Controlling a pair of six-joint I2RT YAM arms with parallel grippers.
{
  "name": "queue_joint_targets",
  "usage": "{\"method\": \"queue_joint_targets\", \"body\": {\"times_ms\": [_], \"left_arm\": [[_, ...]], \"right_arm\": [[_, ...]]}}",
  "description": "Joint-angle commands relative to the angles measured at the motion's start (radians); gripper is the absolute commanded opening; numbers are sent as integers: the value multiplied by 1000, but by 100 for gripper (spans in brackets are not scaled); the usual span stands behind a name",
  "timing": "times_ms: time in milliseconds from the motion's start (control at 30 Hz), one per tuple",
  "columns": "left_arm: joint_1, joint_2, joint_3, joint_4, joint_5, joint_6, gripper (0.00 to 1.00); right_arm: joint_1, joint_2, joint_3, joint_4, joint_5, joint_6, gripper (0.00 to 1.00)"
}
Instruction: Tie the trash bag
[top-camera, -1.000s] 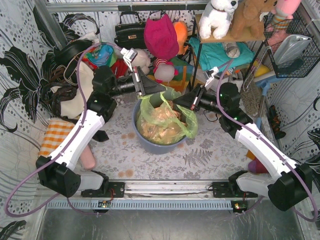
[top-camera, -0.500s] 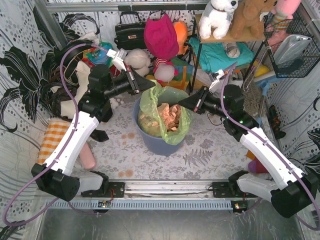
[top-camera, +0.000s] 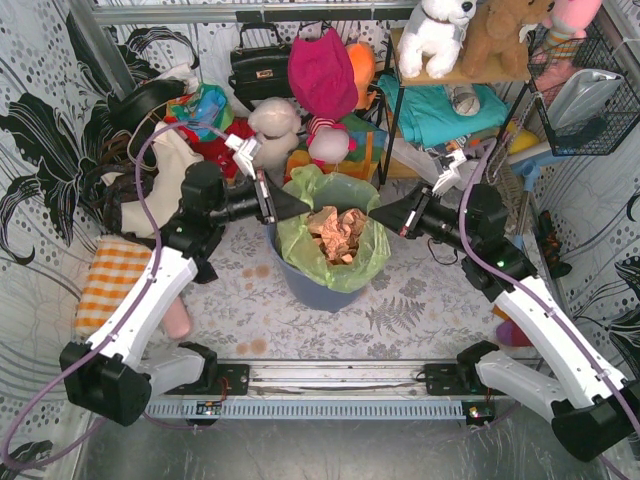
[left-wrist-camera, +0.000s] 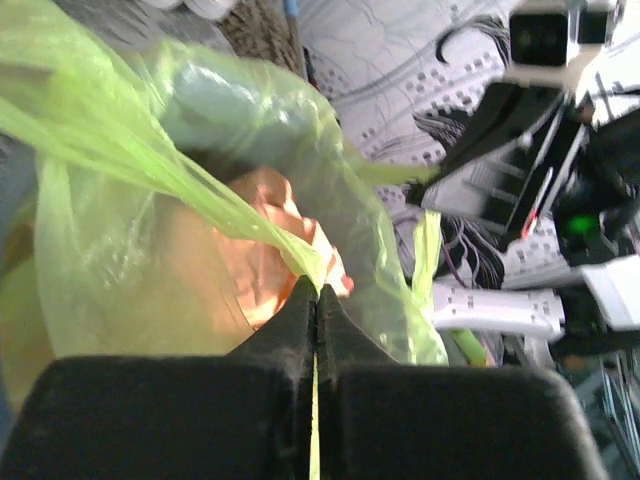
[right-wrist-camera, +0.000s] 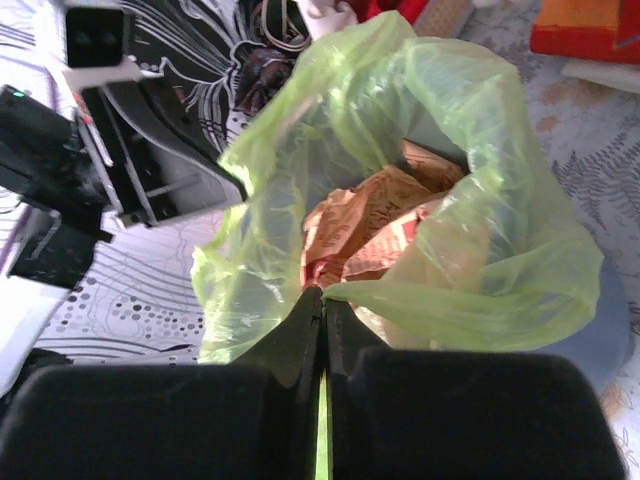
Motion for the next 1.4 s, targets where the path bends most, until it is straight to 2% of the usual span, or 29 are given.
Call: {"method": "queue_joint_targets", "body": {"times_ms": [0,233,467,767,833,867,933,1100,1200,1367], "left_arm": [[6,-67,-105,251,221,-87,0],[6,-130,-173,196,191,-55,0],[7,-124,-130,202,178,-53,0],[10,-127,-73,236,159,-64,0],[15,-133,-34,157,80,-18,0],[15,-138,1,71,-58,14,0],[16,-152,54,-6,-214,56,0],[18,-141,176,-27,-373,105,0],[19,-116,222,19,-356,100,0],[18,-131,187,259,-238,21,0]], "right_arm": [[4,-9,19,148,-69,-8,0],[4,97,121,396,-175,67,0],[4,193,224,558,-194,136,0],[4,172,116,535,-117,136,0],[4,158,93,508,-79,123,0],[4,151,88,480,-54,112,0],[4,142,106,426,2,76,0],[4,175,197,337,97,8,0],[4,194,206,425,89,18,0],[4,216,243,608,26,46,0]]}}
